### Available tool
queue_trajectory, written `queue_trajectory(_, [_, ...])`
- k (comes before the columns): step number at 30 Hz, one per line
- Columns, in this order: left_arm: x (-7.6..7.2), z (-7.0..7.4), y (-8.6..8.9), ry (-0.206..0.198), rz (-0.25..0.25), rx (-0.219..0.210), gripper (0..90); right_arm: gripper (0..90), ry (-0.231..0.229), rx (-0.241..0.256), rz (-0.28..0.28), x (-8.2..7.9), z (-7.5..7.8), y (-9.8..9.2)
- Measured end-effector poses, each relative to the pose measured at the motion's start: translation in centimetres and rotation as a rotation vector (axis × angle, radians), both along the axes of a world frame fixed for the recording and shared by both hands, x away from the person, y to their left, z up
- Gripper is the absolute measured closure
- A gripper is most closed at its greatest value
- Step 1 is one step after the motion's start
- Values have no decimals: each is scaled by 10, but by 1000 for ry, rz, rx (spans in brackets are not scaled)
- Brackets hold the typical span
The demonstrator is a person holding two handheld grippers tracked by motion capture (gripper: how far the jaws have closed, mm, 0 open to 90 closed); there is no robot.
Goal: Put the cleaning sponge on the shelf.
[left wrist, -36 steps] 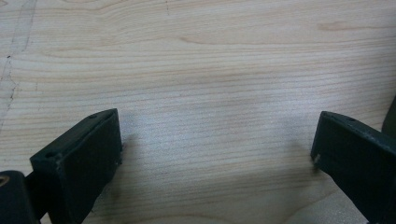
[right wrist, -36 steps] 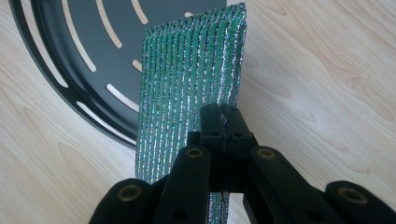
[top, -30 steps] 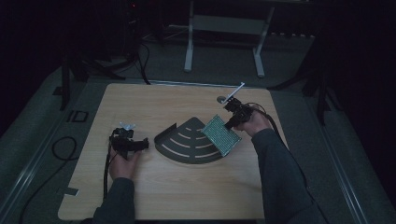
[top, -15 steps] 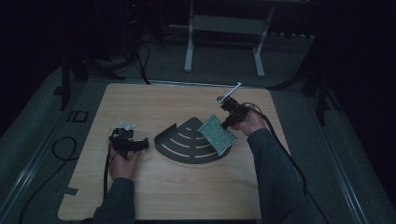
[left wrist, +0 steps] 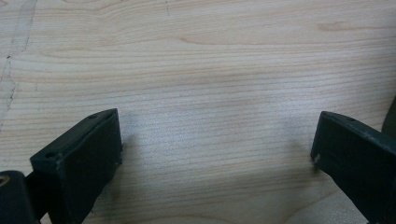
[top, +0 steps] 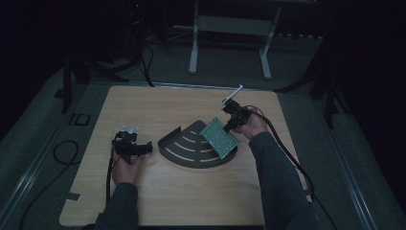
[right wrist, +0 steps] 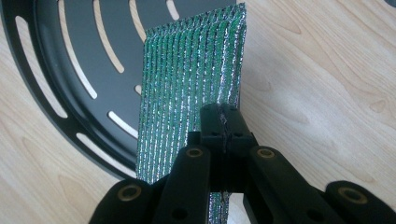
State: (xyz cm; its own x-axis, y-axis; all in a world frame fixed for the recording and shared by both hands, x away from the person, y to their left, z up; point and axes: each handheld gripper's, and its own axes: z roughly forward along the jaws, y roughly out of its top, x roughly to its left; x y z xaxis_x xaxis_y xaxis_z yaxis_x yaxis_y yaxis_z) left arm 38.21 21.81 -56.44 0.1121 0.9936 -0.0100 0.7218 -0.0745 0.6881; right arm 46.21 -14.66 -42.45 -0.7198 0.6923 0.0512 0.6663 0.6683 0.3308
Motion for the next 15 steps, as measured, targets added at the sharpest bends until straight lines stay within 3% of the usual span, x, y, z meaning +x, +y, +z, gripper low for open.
queue_trajectory(15, [0, 0, 0, 0, 0, 0, 24, 895, 2, -11, 2, 1, -11, 9])
